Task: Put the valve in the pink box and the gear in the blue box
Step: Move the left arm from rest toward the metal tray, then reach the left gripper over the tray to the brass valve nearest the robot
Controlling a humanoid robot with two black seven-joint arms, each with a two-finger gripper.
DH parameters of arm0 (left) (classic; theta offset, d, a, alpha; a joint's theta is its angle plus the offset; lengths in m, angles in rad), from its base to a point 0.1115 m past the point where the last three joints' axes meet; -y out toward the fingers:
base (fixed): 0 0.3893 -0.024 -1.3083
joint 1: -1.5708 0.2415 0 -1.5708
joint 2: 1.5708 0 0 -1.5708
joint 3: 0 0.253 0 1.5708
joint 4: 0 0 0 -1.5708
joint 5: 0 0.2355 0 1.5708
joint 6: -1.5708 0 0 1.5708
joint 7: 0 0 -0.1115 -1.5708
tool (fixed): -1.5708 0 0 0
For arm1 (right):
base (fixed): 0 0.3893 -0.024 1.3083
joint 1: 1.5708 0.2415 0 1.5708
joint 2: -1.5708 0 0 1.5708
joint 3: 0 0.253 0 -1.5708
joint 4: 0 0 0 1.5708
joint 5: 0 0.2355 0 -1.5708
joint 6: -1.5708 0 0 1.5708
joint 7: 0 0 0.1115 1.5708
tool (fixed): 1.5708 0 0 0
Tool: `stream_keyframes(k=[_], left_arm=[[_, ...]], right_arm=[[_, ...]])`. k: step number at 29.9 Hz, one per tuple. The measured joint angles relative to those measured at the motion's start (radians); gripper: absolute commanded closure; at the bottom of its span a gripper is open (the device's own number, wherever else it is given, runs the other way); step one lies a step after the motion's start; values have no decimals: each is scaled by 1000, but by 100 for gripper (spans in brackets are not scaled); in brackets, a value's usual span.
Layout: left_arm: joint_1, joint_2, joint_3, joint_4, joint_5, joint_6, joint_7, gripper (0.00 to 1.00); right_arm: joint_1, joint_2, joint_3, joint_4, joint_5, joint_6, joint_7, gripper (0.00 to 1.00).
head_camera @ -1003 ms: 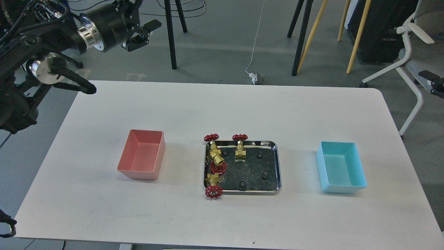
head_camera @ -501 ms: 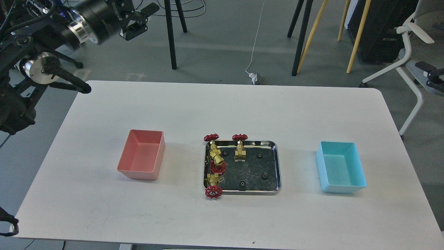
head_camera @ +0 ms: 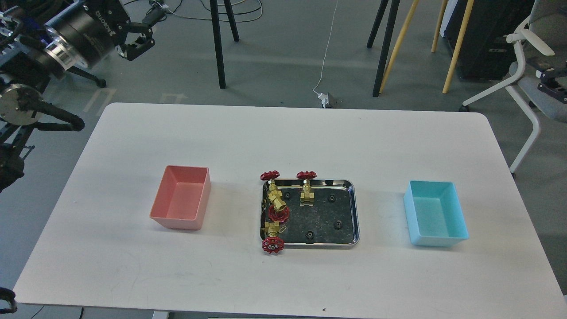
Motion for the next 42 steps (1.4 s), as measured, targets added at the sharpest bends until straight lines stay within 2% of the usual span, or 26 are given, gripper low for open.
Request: stream_keyframes(k=[4, 6, 8, 16, 23, 26, 30, 38, 42], left_arm=[[53, 2, 6, -107, 59, 0, -36, 4], [62, -5, 7, -145, 151, 0, -41, 4], [69, -14, 18, -169, 256, 0, -41, 4], [71, -81, 200, -243, 667, 21, -5, 6], [71, -211, 290, -255, 1073, 96, -34, 7], [82, -252, 326, -250, 1243, 153, -58, 7], [92, -265, 441, -236, 1387, 257, -93, 7], [105, -314, 590, -93, 1499, 466, -102, 7], [117, -342, 606, -19, 1520, 513, -116, 7]], right_arm=[[34, 9, -3, 1, -9, 0, -61, 1], [70, 10, -6, 2, -13, 0, -102, 1], [104, 10, -8, 1, -14, 0, -118, 2], [213, -6, -10, 4, -66, 0, -127, 2], [240, -6, -10, 5, -82, 0, -127, 2], [243, -6, -10, 5, -83, 0, -127, 2], [245, -6, -10, 3, -84, 0, -128, 2], [247, -9, -12, 1, -98, 0, -129, 2], [247, -10, -12, 1, -99, 0, -129, 2]])
